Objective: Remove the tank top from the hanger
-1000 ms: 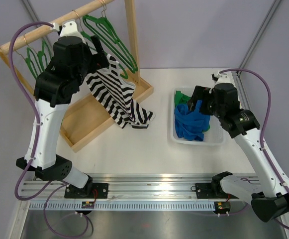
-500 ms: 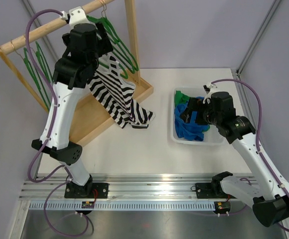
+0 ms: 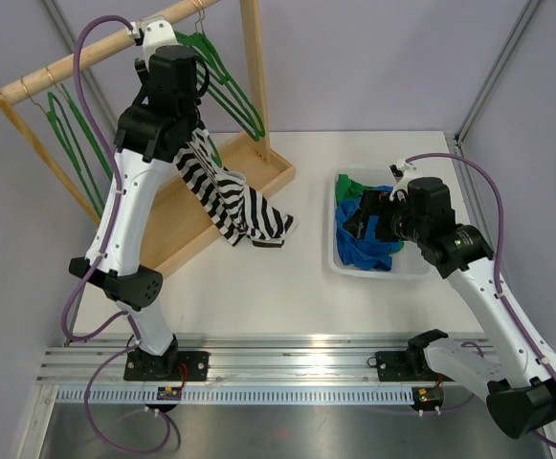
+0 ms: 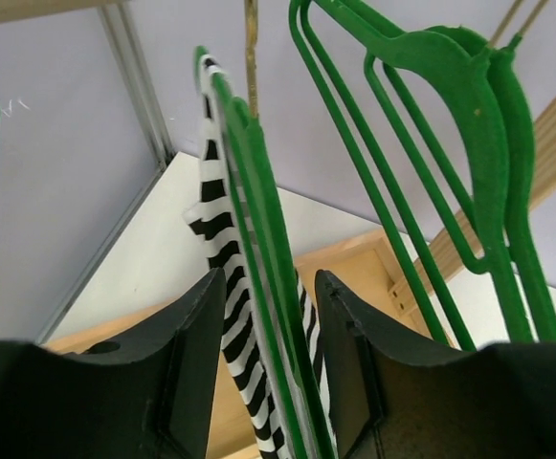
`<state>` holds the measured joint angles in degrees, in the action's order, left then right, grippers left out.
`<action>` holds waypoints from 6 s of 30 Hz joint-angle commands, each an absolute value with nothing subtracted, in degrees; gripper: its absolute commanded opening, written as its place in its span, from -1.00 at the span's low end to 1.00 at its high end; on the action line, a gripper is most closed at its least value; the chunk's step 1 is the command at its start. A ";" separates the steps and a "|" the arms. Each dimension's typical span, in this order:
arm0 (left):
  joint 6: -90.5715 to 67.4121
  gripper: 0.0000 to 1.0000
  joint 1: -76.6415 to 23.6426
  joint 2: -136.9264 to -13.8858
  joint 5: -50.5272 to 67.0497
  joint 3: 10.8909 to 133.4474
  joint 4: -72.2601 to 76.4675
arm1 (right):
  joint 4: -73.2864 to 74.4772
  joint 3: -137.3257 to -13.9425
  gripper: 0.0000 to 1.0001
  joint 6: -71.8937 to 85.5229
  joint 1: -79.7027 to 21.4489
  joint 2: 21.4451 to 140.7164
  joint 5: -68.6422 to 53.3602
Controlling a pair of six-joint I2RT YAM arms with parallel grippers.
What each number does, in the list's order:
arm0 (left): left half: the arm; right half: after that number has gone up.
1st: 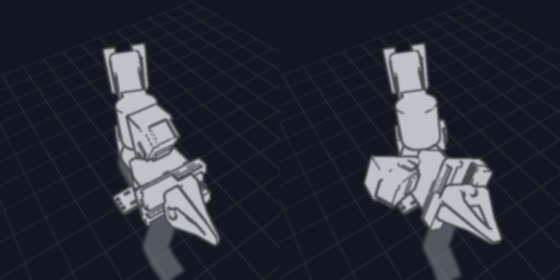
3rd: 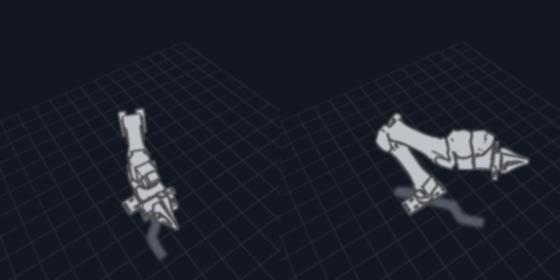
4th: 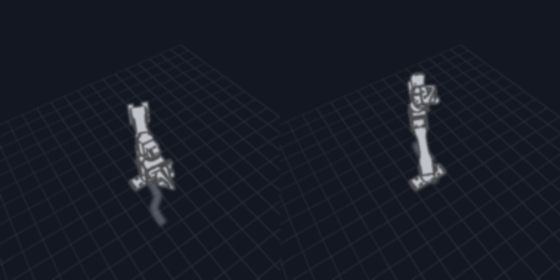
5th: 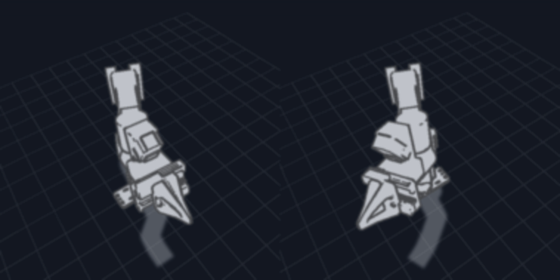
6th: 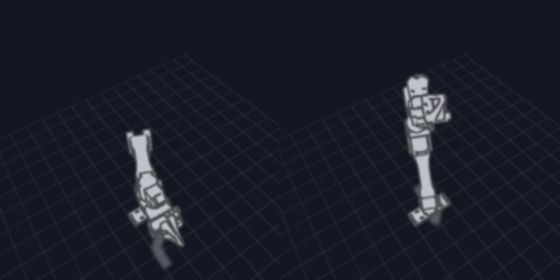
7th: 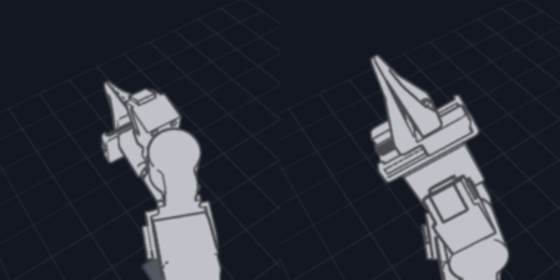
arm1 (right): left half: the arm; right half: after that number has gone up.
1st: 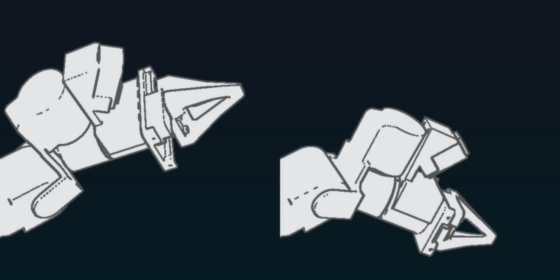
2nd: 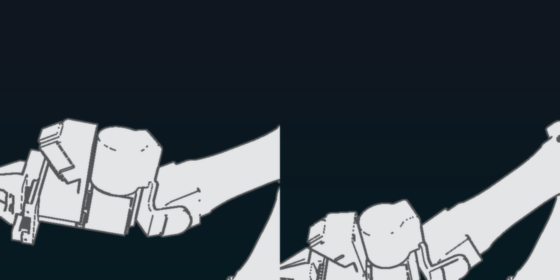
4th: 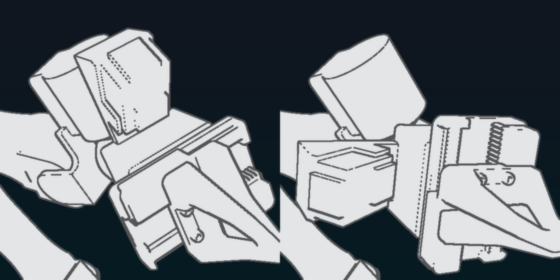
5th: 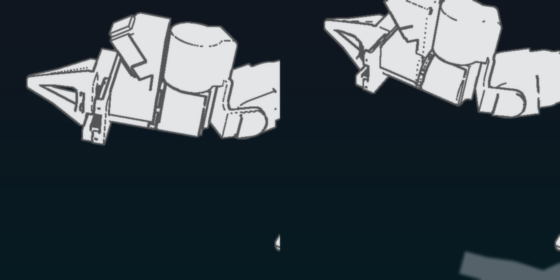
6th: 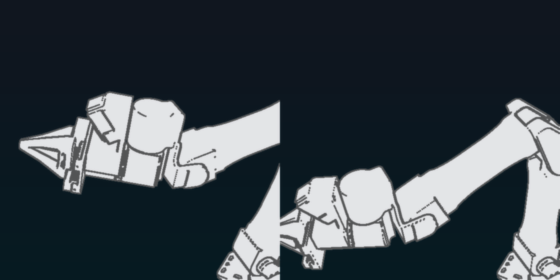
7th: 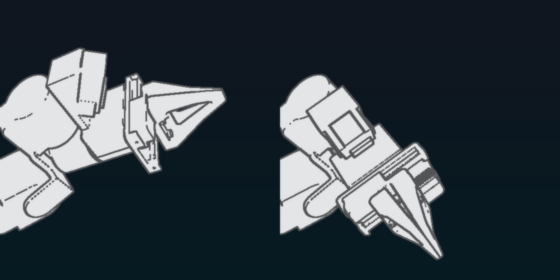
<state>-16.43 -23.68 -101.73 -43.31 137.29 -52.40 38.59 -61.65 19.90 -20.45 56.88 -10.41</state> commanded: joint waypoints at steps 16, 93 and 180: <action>-17.40 -1.00 -21.09 -99.41 -44.91 137.55 -51.07 | 36.48 -62.14 0.99 19.07 -20.21 56.25 -13.01; -45.62 -1.00 -25.49 -28.56 26.54 29.18 -15.90 | 1.76 -55.99 0.38 30.94 -39.02 86.22 -20.40; -23.90 -1.00 -25.49 -42.62 3.50 57.82 40.17 | 3.19 -46.49 -1.00 37.79 -39.38 47.64 -40.59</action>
